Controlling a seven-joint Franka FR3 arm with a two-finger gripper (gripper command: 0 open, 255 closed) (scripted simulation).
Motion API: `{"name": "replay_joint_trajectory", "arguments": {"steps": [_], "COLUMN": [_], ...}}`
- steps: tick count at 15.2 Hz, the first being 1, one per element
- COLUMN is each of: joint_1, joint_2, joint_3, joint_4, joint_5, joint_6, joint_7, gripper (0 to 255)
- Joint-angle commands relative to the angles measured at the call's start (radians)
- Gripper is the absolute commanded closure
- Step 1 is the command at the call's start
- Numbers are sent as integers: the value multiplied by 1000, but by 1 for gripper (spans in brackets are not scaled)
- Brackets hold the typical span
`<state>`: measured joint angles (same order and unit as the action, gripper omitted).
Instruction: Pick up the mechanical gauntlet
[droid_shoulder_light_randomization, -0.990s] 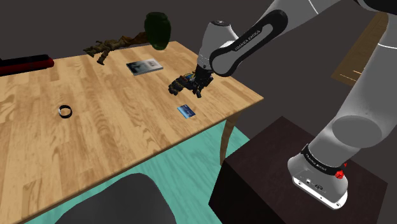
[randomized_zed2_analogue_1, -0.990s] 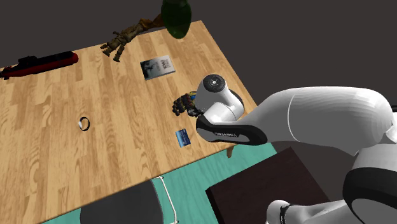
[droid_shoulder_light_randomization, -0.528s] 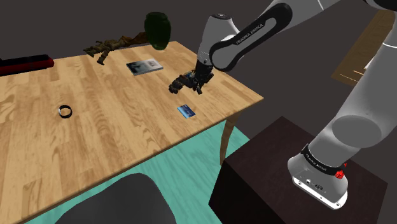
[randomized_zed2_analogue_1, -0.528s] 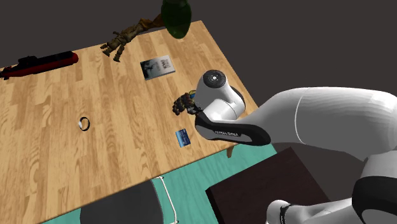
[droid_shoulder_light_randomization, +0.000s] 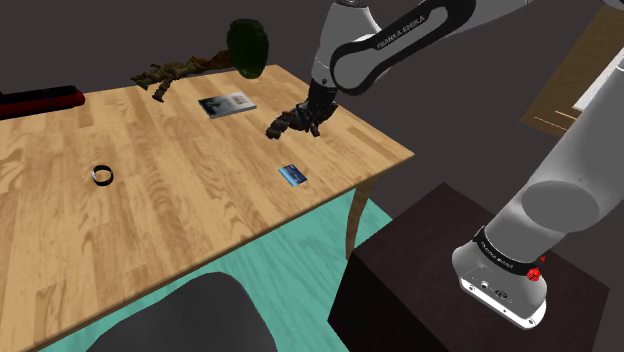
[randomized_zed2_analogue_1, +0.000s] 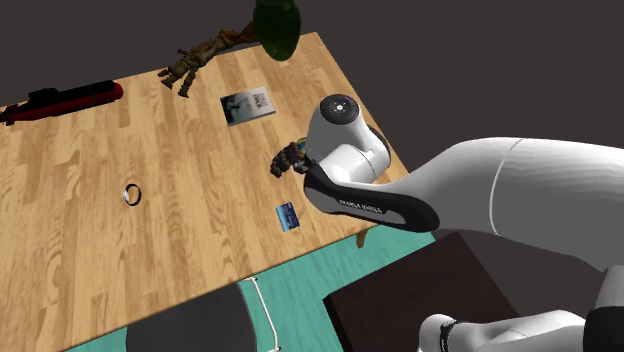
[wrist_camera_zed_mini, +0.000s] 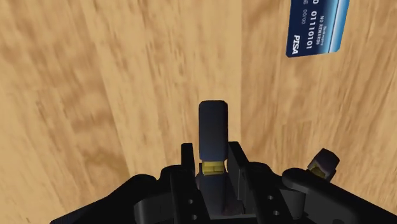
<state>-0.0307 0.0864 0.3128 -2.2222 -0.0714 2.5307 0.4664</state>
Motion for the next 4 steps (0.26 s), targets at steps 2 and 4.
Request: {"name": "replay_joint_trajectory", "arguments": {"steps": [2, 4], "joint_1": [-2, -2], "joint_2": [-24, -26], "joint_3": [2, 2], "joint_4": [18, 18], "joint_5": [16, 16], "joint_6": [-39, -41], "joint_7": [-13, -13], "gripper": [255, 255]}}
